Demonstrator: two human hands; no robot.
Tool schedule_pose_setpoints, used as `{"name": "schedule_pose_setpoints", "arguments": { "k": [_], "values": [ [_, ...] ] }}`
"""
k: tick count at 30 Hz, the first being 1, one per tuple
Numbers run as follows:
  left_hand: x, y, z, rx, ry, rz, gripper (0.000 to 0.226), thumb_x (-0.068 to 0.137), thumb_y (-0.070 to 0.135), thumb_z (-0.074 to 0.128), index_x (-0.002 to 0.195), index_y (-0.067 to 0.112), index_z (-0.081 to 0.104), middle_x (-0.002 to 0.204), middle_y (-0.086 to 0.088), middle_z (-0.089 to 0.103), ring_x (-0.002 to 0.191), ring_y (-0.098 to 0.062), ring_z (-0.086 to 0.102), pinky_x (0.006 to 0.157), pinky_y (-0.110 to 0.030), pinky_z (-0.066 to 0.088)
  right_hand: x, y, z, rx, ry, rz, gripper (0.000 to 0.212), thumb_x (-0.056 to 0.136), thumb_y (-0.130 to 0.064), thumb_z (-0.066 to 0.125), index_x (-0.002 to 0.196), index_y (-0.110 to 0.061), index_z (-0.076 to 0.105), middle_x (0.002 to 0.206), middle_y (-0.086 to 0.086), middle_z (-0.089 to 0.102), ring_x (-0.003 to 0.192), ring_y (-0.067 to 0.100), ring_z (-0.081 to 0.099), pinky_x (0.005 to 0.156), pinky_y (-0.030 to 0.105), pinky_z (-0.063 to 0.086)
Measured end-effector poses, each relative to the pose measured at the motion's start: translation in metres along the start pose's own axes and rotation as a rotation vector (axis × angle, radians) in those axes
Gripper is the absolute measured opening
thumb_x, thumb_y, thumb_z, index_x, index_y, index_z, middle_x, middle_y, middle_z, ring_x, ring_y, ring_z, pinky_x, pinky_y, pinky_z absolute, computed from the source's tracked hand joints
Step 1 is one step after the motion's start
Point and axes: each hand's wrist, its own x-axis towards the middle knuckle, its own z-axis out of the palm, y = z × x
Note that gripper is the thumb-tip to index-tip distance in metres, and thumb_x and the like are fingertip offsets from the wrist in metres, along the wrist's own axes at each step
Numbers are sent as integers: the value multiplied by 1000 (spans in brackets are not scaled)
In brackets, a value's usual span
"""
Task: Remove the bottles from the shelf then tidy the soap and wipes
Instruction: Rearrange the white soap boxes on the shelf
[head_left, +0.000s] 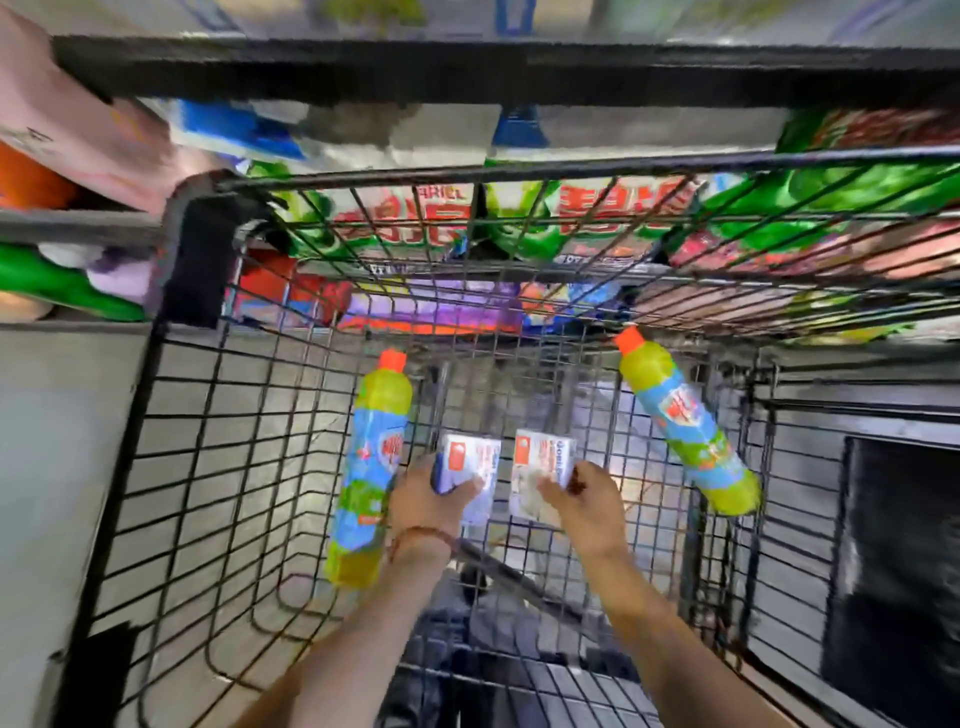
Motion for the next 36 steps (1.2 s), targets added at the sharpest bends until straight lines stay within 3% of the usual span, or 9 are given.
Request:
{"name": "schedule_pose_setpoints", "arguments": {
  "k": [4,8,15,19,22,24,27,30,36],
  "values": [
    [-1,-7,-2,174,65,64,30,76,22,76,98,3,68,94,-12,67,90,-28,59,71,-26,41,-5,-6,1,-97,107,-17,13,83,-11,68,93,-2,65,82,5,65,70,17,57,46,11,33],
    [-9,12,-19,296,-17,31,31,80,24,69,107,9,63,107,-12,65,104,-29,59,84,-31,45,-29,-23,-13,-117,87,4,16,87,-3,56,101,-6,62,92,7,63,72,17,58,46,15,36],
    [-89,76,-145,612,-385,454,54,85,34,59,136,23,47,125,-9,59,116,-27,56,97,-29,41,-152,-78,-77,-482,18,-343,39,90,-15,58,127,-7,52,125,10,52,107,27,56,91,33,42],
    [-176,98,-238,825,-255,726,50,96,30,51,143,23,37,144,-5,44,128,-24,45,100,-27,33,-259,-107,-106,-699,190,-719,34,78,-8,71,110,-4,61,106,15,61,90,37,60,62,44,54],
    [-231,79,-282,780,-31,894,44,75,27,71,117,19,60,108,-15,68,92,-35,66,73,-40,57,-323,-116,-111,-777,313,-887,33,64,0,76,94,-2,63,90,16,63,77,38,61,56,39,54],
    [-265,61,-297,774,49,984,34,66,31,56,98,20,63,82,-7,71,68,-27,68,59,-30,54,-358,-116,-104,-794,392,-959,30,66,-2,71,95,-5,62,90,12,63,78,35,61,61,36,52],
    [-314,39,-306,815,151,1027,45,69,40,38,84,16,74,78,-1,72,63,-20,68,63,-28,49,-399,-100,-84,-833,445,-1045,28,71,-13,59,98,-7,64,95,8,64,84,29,61,64,32,52],
    [-345,2,-307,740,160,967,46,72,40,40,90,14,73,84,-4,72,68,-25,69,58,-29,56,-429,-76,-64,-821,407,-1112,32,66,-18,71,96,-11,65,97,5,65,85,27,62,64,31,51],
    [-412,-85,-318,612,253,768,42,73,39,42,89,14,72,81,-1,71,67,-23,68,57,-25,56,-479,-37,-32,-800,350,-1158,28,68,-23,60,93,-12,66,94,3,65,82,26,62,66,29,54]
  ]
}}
